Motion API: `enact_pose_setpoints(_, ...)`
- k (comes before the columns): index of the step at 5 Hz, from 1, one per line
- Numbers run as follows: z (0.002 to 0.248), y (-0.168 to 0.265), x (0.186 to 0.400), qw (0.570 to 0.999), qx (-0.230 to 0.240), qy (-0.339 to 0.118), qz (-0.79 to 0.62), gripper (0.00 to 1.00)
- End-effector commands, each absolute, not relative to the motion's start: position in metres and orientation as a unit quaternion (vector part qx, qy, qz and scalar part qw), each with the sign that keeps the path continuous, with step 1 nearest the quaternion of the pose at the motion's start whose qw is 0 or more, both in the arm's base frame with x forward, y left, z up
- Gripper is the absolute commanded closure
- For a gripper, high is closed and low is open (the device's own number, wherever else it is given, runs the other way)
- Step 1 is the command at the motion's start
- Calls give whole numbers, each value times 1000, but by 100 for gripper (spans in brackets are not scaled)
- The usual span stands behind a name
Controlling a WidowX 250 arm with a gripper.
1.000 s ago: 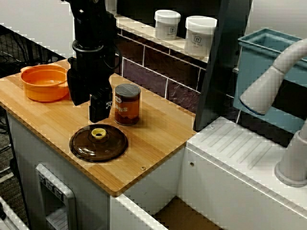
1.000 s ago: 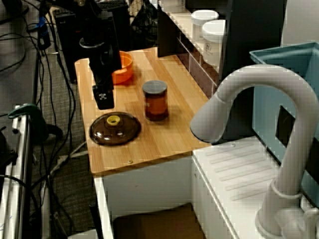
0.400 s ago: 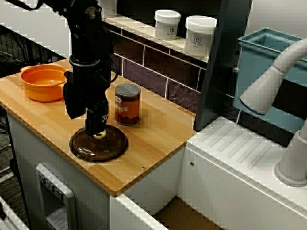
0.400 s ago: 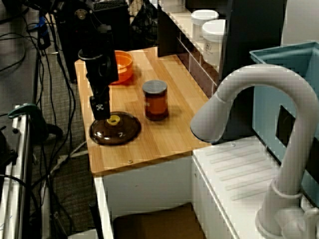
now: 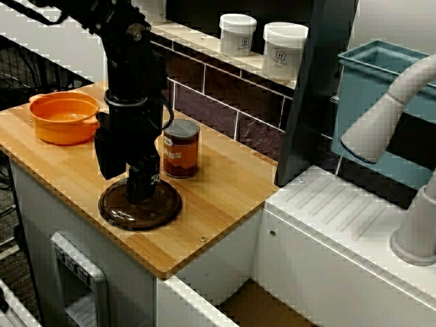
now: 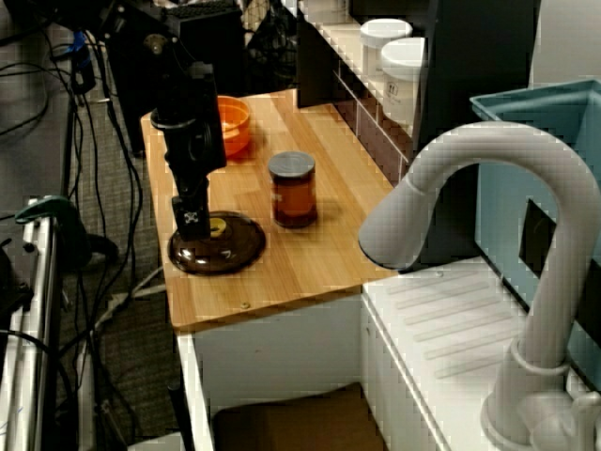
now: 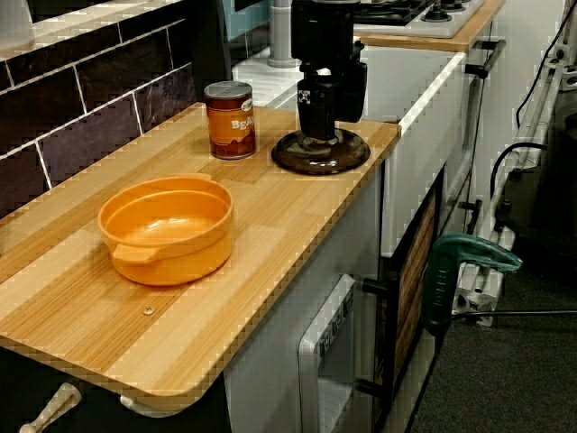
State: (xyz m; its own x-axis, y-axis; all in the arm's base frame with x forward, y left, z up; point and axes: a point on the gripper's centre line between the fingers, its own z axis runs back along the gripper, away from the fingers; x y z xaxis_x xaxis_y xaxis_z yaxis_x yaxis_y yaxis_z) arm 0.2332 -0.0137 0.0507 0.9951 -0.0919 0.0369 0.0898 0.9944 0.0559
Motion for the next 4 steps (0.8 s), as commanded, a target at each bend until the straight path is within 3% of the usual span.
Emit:
enact_pose_setpoints(1,59,-8,237,998,30,-38,-42,0)
enact_pose_setpoints(4,55,-5,241,999,26,-32,-29,0)
